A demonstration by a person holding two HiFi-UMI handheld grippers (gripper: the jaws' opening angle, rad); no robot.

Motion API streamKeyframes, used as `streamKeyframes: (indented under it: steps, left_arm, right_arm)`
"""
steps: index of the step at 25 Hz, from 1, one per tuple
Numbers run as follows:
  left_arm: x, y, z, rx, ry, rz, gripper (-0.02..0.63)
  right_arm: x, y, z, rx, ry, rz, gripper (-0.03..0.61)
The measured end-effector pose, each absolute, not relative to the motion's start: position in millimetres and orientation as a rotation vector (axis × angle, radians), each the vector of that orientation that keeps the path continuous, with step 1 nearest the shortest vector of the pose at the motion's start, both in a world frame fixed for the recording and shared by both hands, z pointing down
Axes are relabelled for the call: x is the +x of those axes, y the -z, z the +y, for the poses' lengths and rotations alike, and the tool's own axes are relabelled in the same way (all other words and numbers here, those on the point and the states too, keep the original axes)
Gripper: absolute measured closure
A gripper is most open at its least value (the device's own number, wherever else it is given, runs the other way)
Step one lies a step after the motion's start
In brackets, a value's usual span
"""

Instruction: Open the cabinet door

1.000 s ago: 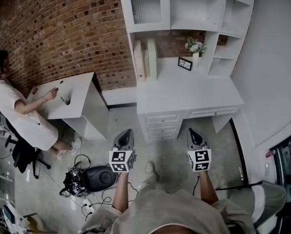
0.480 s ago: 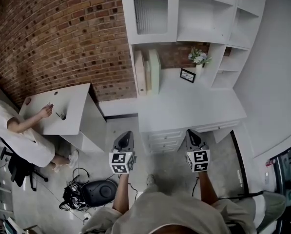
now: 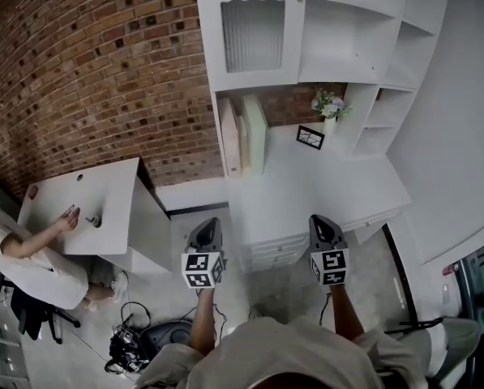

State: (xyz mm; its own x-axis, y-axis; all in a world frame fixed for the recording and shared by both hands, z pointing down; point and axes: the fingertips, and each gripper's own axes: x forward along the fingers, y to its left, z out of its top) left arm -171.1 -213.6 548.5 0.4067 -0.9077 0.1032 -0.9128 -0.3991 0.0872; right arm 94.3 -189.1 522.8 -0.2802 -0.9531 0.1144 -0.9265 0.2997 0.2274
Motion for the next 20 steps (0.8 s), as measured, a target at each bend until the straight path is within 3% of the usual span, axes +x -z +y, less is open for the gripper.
streamKeyframes:
  steps: [20]
  left_arm:
    - [-174.8,-566.4,-295.4,2.56,-0.094,-1.549,0.588]
  right_arm:
    - [80.7,-544.6,-254.3,1.746,0.133,-2.278,0.566]
